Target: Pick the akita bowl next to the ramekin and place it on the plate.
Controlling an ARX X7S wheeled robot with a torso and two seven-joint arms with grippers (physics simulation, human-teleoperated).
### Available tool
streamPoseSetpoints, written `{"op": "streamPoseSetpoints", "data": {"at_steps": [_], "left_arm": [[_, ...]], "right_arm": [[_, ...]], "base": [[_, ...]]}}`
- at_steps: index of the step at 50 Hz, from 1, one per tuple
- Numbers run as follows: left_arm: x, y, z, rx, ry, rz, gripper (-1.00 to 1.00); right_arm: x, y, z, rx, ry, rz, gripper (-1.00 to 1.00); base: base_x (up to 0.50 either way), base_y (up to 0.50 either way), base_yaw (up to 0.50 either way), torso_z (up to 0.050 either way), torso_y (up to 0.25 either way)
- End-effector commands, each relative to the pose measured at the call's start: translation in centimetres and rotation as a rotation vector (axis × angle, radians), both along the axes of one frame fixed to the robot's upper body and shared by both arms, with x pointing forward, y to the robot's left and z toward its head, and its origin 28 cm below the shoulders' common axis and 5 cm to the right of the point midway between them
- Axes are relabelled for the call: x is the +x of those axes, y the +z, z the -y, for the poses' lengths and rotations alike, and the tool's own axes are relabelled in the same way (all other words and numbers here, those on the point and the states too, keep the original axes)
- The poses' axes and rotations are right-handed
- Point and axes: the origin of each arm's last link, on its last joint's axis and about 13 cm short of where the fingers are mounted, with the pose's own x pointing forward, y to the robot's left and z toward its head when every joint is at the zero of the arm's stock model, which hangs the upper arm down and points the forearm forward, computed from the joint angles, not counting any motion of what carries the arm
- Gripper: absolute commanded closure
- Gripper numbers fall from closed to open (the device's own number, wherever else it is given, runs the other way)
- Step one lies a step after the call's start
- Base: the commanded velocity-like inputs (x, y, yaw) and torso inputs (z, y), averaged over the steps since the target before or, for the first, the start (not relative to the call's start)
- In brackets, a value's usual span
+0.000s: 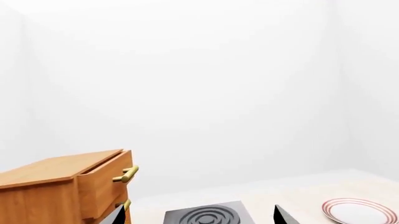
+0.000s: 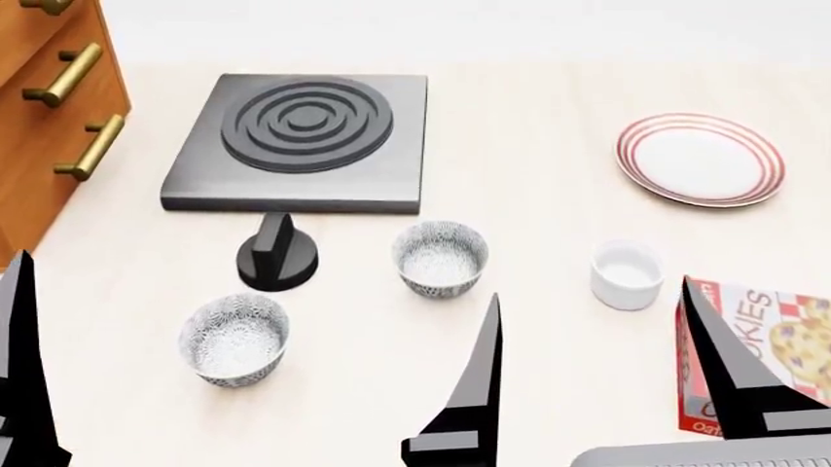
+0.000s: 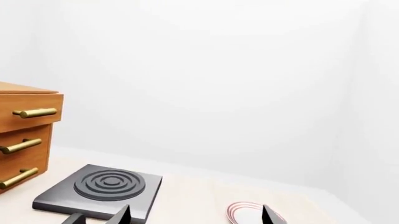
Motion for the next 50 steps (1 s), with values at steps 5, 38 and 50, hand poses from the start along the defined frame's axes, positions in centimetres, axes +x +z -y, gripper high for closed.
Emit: {"op": "streamPoseSetpoints", "data": {"at_steps": [5,38,50], "left_arm": [[0.02,-0.01,0.0,0.0,-0.001,-0.005,-1.0],[0.03,0.03,-0.03,0.0,-0.001,-0.006,-1.0],[0.04,-0.02,0.02,0.003,-0.001,-0.008,-1.0]], "right_arm": [[-0.04,0.03,0.0,0.001,0.004,0.001,-1.0],[-0.01,0.1,-0.05,0.01,0.013,0.002,-1.0],[-0.1,0.05,0.0,0.01,0.011,0.001,-1.0]], "base": [[0.09,0.0,0.0,0.0,0.0],[0.09,0.0,0.0,0.0,0.0],[0.15,0.0,0.0,0.0,0.0]]}}
